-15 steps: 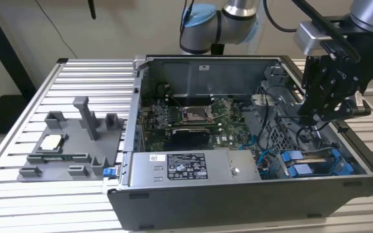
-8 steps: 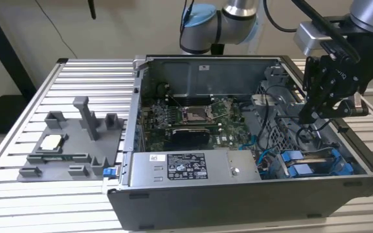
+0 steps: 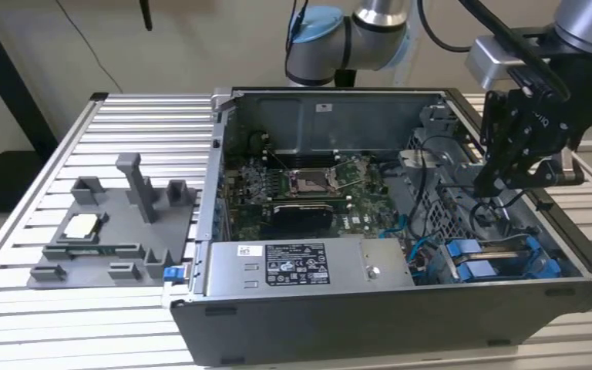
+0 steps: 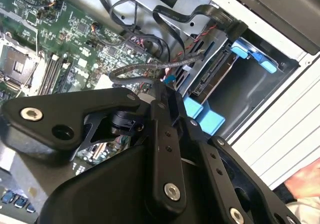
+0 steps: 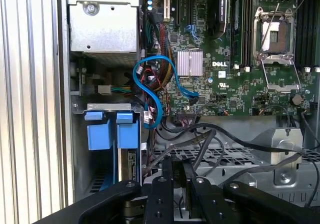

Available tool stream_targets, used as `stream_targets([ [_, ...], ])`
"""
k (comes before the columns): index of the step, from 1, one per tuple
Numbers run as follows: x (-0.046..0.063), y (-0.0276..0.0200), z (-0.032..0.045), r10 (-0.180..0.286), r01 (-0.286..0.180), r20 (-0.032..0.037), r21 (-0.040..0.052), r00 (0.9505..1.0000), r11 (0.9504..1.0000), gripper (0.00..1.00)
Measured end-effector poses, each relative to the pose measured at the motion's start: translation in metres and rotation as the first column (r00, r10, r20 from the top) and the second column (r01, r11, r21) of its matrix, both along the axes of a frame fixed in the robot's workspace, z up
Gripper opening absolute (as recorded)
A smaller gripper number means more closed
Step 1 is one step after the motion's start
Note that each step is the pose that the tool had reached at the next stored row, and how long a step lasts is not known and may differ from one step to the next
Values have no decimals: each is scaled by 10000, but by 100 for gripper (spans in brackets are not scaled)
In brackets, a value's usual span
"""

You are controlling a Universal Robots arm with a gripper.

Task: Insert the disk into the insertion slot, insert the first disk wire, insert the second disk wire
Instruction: 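Insert the first disk wire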

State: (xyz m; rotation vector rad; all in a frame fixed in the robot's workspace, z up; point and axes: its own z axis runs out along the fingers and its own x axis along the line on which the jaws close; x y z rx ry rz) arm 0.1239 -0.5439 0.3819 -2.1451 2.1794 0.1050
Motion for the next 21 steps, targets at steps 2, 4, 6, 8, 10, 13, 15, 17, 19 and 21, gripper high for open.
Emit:
stream_targets([
  [2,0,0,-6,-1,1,-1,-4,10000,10000,19],
  [4,1,0,-13,0,0,0,-25,10000,10000,19],
  [6,4,0,-21,0,0,0,-47,10000,10000,19],
  [8,8,0,-31,0,0,0,-76,10000,10000,19],
  [10,13,0,-44,0,0,0,-116,10000,9999,19],
  [13,23,0,-67,0,0,0,-179,10000,9998,19],
  [15,30,-1,-83,0,0,0,-232,10000,9997,19],
  [17,37,-1,-100,-1,1,0,-291,10000,9996,19],
  [19,42,-2,-117,0,0,0,-350,10000,9994,19],
  [21,47,-2,-135,0,0,0,-411,10000,9992,19],
])
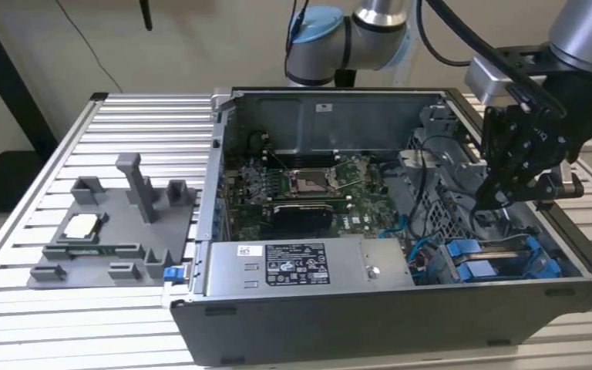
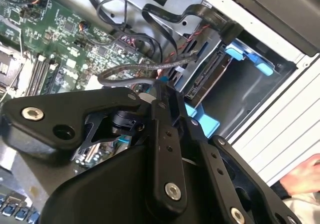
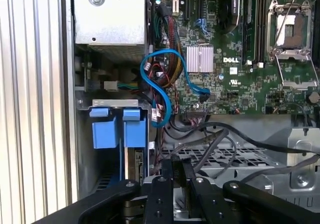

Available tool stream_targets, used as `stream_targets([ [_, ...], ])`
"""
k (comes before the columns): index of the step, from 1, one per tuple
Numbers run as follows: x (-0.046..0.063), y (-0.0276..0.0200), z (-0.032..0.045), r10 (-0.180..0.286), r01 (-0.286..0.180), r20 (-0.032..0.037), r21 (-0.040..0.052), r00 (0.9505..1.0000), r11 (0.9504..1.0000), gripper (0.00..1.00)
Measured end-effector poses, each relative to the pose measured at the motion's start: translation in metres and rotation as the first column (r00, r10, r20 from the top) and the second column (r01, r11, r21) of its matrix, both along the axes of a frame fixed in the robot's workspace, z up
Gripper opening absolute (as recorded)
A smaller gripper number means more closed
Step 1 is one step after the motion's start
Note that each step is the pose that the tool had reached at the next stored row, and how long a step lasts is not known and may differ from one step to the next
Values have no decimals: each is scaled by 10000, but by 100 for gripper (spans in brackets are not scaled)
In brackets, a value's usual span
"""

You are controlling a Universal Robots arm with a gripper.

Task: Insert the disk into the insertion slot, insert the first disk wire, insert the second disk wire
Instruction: 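Insert the first disk wire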

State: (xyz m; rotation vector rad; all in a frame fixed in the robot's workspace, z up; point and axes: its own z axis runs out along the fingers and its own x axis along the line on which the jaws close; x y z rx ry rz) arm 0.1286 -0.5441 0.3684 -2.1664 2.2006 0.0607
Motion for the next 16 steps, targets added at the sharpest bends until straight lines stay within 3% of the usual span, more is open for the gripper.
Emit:
stream_targets([
  [16,47,-1,-134,0,0,0,-502,10000,9987,19],
])
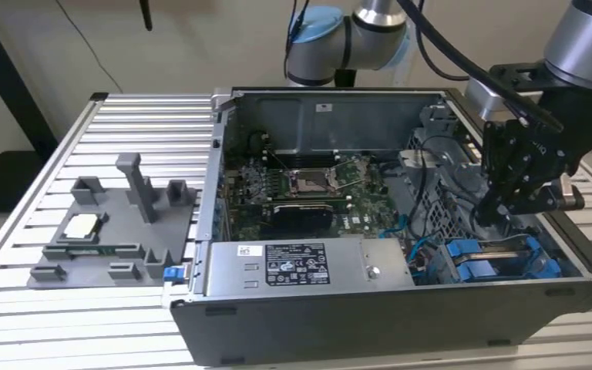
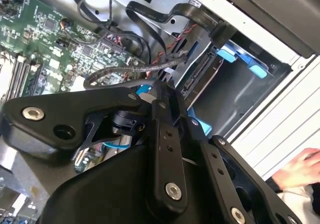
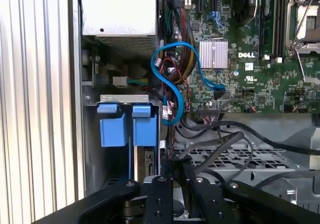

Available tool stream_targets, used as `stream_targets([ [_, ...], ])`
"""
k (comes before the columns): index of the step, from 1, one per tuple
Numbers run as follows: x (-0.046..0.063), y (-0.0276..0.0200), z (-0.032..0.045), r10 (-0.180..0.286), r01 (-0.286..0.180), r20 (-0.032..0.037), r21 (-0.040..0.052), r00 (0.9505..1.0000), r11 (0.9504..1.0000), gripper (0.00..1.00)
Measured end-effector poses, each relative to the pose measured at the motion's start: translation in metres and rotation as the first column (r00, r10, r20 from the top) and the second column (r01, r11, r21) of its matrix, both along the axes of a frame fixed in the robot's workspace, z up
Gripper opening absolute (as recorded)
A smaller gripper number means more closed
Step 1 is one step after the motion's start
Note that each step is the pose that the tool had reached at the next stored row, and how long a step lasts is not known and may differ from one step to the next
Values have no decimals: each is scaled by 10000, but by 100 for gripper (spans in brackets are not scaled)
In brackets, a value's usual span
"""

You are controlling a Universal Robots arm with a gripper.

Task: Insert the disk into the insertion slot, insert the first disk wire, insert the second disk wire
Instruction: 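Insert the first disk wire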

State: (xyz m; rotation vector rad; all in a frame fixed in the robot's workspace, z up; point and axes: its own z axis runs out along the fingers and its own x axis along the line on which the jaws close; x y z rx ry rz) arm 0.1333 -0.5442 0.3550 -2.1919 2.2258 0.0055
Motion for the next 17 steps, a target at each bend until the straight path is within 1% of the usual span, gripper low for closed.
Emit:
stream_targets([
  [6,33,0,-27,1,-1,-3,-202,10000,9998,19],
  [8,63,-3,-28,0,-1,-46,-239,10000,9997,19],
  [12,139,-20,-27,0,-6,-225,-249,9997,9997,19],
  [13,152,-24,-28,-4,-2,-254,-251,9997,9997,19],
  [17,177,-37,-29,-40,33,-276,-265,9996,9996,19],
])
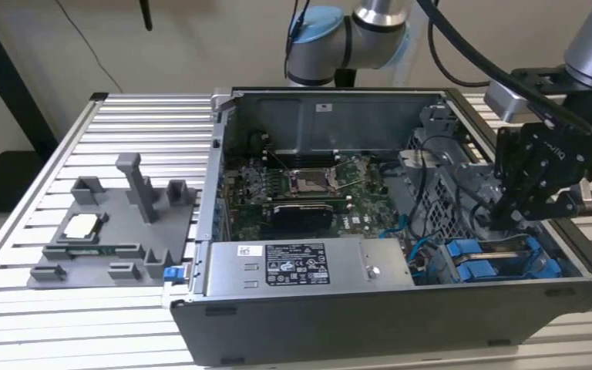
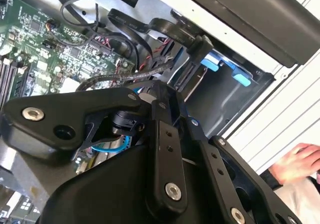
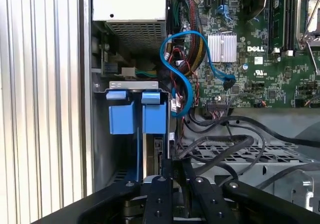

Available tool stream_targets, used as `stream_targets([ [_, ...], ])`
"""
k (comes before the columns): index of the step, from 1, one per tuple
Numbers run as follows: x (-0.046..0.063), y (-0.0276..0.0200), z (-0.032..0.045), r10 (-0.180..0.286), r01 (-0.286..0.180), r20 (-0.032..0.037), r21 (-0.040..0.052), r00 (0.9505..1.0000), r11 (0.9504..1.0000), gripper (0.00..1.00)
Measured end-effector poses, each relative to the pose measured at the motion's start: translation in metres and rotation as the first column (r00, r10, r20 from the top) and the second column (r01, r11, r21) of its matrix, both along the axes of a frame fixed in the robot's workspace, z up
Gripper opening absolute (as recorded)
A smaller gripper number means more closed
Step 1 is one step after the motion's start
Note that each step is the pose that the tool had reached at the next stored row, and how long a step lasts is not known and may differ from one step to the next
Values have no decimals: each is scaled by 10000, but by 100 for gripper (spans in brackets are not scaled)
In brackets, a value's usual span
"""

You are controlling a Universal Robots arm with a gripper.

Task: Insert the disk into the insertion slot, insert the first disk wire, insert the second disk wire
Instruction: 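Insert the first disk wire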

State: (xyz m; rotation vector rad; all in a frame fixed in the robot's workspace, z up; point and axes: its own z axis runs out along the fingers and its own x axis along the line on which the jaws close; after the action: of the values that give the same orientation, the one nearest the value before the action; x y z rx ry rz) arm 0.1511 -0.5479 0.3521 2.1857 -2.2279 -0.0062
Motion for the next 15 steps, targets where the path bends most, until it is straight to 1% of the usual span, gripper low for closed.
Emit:
stream_targets([
  [2,11,-11,-1,-19,19,-7,0,10000,10000,19],
  [15,12,-14,0,-26,26,-8,-1,10000,10000,19],
])
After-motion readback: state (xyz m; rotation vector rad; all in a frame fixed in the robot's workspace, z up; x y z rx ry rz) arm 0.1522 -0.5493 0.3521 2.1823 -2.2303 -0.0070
